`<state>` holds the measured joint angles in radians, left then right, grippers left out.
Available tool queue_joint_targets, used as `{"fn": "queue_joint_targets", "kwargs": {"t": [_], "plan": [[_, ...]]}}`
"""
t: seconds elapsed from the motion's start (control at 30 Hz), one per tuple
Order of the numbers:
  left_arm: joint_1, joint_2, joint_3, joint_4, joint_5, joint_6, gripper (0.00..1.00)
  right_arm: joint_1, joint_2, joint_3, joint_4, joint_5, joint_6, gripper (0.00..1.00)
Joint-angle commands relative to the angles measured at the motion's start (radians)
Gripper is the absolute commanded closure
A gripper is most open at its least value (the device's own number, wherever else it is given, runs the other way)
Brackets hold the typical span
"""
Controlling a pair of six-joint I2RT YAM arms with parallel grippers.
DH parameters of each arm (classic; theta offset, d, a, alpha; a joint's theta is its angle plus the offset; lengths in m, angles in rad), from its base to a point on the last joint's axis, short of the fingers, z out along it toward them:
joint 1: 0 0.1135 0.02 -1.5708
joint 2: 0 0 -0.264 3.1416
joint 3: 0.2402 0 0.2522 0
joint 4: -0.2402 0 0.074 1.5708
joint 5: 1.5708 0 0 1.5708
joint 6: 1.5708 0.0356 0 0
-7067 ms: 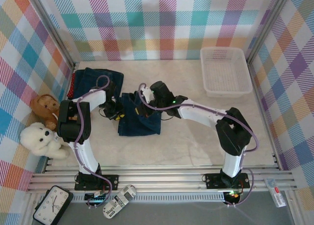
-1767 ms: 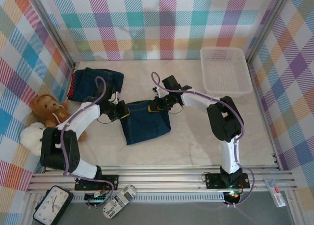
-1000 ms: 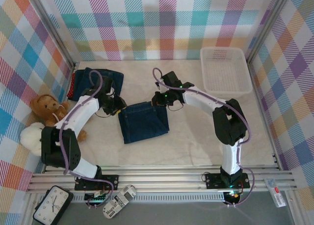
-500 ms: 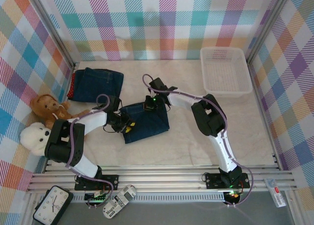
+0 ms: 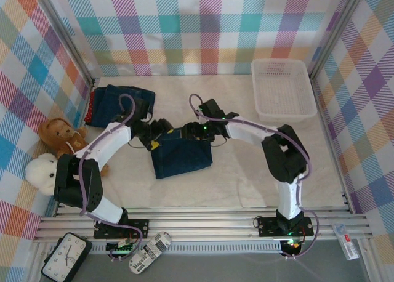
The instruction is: Fold and stack the skirts
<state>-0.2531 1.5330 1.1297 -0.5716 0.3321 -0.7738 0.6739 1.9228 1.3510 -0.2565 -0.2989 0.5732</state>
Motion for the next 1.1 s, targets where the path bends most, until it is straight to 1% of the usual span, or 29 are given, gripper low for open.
{"fn": "queue_joint_targets", "kwargs": {"t": [0.0,0.1,0.27,0.43,0.57,0.67,0.8,0.87,0.93,0.97,1.03,1.07], "plan": [[0.014,0.060,0.067,-0.034,0.018,0.063,0.18,0.004,-0.084,-0.104,0.083,-0.111,-0.061,0.01],[0.046,0.150,0.107,0.012,0.075,0.050,0.18,0.006,-0.122,-0.191,0.160,-0.189,-0.097,0.01],[0.076,0.276,0.174,0.017,0.070,0.065,0.17,0.021,-0.098,-0.202,0.147,-0.277,-0.165,0.01],[0.088,0.376,0.175,0.026,0.027,0.079,0.17,0.021,-0.024,-0.207,0.063,-0.228,-0.183,0.01],[0.092,0.449,0.151,0.055,0.045,0.071,0.16,0.021,0.029,-0.242,0.006,-0.164,-0.190,0.01],[0.092,0.476,0.154,0.043,0.061,0.080,0.17,0.020,0.038,-0.249,-0.018,-0.139,-0.186,0.01],[0.092,0.459,0.210,-0.007,0.098,0.133,0.15,0.021,-0.015,-0.236,0.001,-0.143,-0.162,0.01],[0.091,0.417,0.254,-0.053,0.108,0.164,0.12,0.021,-0.053,-0.220,0.024,-0.150,-0.150,0.01],[0.090,0.357,0.283,-0.105,0.085,0.200,0.05,0.021,-0.082,-0.207,0.039,-0.138,-0.142,0.01],[0.090,0.319,0.284,-0.130,0.056,0.214,0.00,0.021,-0.090,-0.199,0.039,-0.122,-0.137,0.01],[0.098,0.245,0.260,-0.163,-0.001,0.239,0.00,0.020,-0.092,-0.190,0.043,-0.098,-0.118,0.01],[0.105,0.219,0.239,-0.168,-0.008,0.246,0.00,0.021,-0.091,-0.188,0.044,-0.094,-0.108,0.01]]}}
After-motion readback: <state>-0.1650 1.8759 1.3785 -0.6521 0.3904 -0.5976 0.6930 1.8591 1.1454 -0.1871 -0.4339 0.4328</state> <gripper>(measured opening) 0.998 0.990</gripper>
